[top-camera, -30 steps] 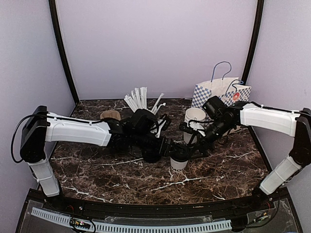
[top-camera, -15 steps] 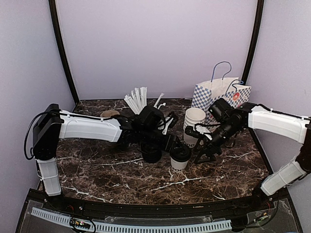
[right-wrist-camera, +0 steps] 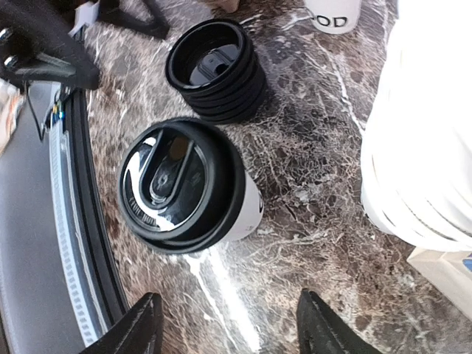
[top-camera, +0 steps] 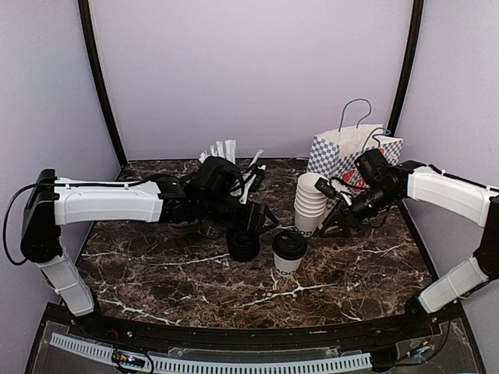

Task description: Pack the takeout coffee

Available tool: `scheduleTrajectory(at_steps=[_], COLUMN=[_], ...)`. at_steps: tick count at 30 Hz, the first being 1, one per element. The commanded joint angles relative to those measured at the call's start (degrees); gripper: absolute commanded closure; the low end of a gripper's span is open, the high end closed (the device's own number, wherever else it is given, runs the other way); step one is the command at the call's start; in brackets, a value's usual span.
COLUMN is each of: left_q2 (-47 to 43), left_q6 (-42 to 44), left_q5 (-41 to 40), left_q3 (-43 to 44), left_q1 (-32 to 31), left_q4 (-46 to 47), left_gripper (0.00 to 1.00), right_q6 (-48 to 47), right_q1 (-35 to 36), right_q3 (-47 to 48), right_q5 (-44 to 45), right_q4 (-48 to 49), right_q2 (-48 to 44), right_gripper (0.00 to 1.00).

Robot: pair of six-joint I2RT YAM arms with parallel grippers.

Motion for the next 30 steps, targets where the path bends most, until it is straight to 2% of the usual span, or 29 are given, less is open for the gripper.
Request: scheduleTrajectory(at_steps=[1,4,10,16,30], left_q2=[-3.2,-2.8,-1.1,1.6,4.9], left_q6=[-9.8,-12.1,-15.5,-16.6,-16.1], left_q5=[3.8,8.1,12.2,15.7,14.2], left_q3=[-4.8,-6.8,-8.6,-8.3,-6.8], left_q1=[0.2,0.2,0.2,0.1,1.0], left_q4=[-1.6,0.3,4.3,7.1,6.0], left_gripper=[0.38,0.45,0.52,0.52,0.54], right_q6=[4.6,5.7,7.6,7.6,7.7], right_q1=[-0.3,-0.3,-0.3,-0.3,-0.2], right_q3=[-0.8,0.1,0.9,1.3,0.1], right_q5=[-2.7,-5.2,-8.2,-10.5,-14.5], right_q4=[4.8,4.8,5.8,5.5,6.4], right_q2=[3.1,6.1,10.2,12.4,12.9], right_gripper=[0.41,0.48,0.59,0.59,0.56])
